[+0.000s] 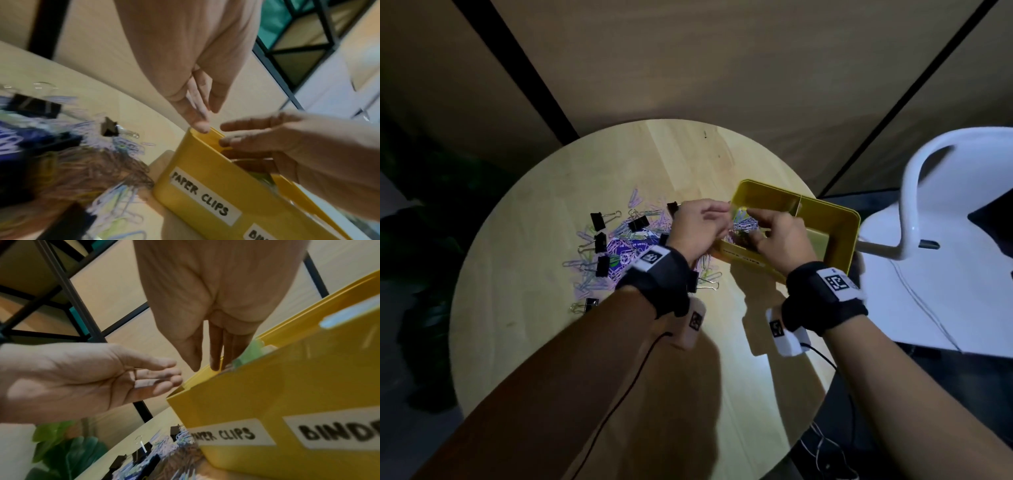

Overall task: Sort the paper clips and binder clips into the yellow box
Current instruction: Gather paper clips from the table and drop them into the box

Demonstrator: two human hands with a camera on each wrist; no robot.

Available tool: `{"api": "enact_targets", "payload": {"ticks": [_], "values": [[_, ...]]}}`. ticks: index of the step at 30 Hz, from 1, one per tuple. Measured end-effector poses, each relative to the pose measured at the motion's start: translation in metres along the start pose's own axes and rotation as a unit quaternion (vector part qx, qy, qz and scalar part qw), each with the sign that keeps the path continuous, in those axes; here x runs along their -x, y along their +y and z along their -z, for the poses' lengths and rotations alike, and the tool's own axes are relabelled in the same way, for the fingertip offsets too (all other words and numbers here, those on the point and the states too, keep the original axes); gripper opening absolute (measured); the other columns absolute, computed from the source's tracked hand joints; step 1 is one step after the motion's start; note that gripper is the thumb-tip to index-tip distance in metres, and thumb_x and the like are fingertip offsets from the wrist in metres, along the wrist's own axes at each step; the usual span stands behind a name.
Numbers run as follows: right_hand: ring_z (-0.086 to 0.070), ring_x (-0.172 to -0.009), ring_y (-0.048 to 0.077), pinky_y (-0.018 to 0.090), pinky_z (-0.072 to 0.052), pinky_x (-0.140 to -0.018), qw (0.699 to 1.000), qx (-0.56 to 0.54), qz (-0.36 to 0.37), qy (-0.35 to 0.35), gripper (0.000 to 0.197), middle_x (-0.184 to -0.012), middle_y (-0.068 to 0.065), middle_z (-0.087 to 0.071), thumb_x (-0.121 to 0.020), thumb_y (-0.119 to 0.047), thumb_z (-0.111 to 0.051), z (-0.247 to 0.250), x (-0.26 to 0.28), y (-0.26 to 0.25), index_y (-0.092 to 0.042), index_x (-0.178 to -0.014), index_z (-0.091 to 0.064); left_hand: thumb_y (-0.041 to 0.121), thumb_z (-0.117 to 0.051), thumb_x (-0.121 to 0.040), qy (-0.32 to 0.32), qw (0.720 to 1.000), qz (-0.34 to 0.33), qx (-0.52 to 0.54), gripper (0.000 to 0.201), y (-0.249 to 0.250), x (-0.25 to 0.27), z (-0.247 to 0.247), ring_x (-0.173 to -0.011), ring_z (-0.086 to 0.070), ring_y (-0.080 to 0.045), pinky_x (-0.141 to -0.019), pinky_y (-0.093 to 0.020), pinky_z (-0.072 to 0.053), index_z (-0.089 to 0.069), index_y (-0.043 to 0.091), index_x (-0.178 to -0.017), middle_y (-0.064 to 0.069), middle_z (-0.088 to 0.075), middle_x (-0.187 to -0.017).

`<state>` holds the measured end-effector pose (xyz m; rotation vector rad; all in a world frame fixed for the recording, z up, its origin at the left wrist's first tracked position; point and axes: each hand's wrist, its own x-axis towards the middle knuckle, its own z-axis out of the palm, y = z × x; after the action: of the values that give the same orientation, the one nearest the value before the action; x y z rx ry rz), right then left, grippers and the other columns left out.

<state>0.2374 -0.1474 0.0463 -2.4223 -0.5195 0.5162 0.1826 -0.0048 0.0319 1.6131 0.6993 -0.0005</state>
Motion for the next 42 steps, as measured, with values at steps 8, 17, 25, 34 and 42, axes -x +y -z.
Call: {"api": "enact_targets", "payload": {"ticks": [8, 17, 25, 34, 42], "values": [[-0.057, -0.106, 0.019, 0.020, -0.037, -0.091, 0.980, 0.006, 0.195, -0.028, 0.025, -0.112, 0.005, -0.062, -0.089, -0.011, -0.056, -0.057, 0.033, -0.039, -0.016, -0.110, -0.068, 0.010, -0.055, -0.084, 0.000, 0.963, 0.015, -0.270, 0.016, -0.080, 0.036, 0.137, -0.067, -0.063, -0.022, -0.070, -0.033, -0.053, -0.069, 0.018, -0.081, -0.005, -0.068, -0.074], [-0.065, -0.092, 0.029, 0.032, -0.050, -0.077, 0.892, 0.202, 0.166, -0.369, 0.024, -0.102, 0.008, -0.068, -0.079, -0.032, -0.063, -0.160, 0.073, -0.055, -0.026, -0.102, -0.066, 0.036, -0.063, -0.072, -0.051, 0.880, -0.036, -0.471, 0.028, -0.153, 0.088, 0.196, -0.077, -0.063, -0.028, -0.066, -0.035, -0.054, -0.061, 0.027, -0.099, -0.003, -0.054, -0.105], [-0.060, -0.104, 0.026, 0.035, -0.052, -0.084, 0.880, 0.211, 0.192, -0.380, 0.026, -0.113, 0.002, -0.062, -0.085, -0.027, -0.058, -0.191, 0.084, -0.056, -0.028, -0.110, -0.063, 0.026, -0.058, -0.082, -0.054, 0.907, -0.008, -0.417, 0.024, -0.162, 0.089, 0.201, -0.086, -0.062, -0.028, -0.076, -0.029, -0.048, -0.065, 0.014, -0.101, -0.007, -0.057, -0.101], [-0.055, -0.105, 0.026, 0.035, -0.053, -0.081, 0.924, 0.194, 0.191, -0.268, 0.033, -0.111, 0.003, -0.056, -0.080, -0.030, -0.055, -0.197, 0.080, -0.062, -0.023, -0.113, -0.057, 0.013, -0.054, -0.082, 0.028, 0.859, -0.007, -0.511, 0.029, -0.145, 0.059, 0.241, -0.105, -0.051, -0.027, -0.081, -0.041, -0.048, -0.059, 0.015, -0.110, -0.007, -0.054, -0.113], [-0.042, -0.112, 0.030, 0.041, -0.044, -0.093, 0.945, 0.244, 0.117, -0.183, 0.083, -0.125, 0.011, -0.040, -0.069, -0.056, -0.072, -0.184, 0.085, -0.057, -0.013, -0.131, -0.039, 0.001, -0.054, -0.071, 0.168, 0.885, -0.041, -0.433, 0.037, -0.163, 0.073, 0.220, -0.091, -0.056, -0.026, -0.069, -0.037, -0.051, -0.057, 0.017, -0.104, -0.007, -0.049, -0.110]]}}
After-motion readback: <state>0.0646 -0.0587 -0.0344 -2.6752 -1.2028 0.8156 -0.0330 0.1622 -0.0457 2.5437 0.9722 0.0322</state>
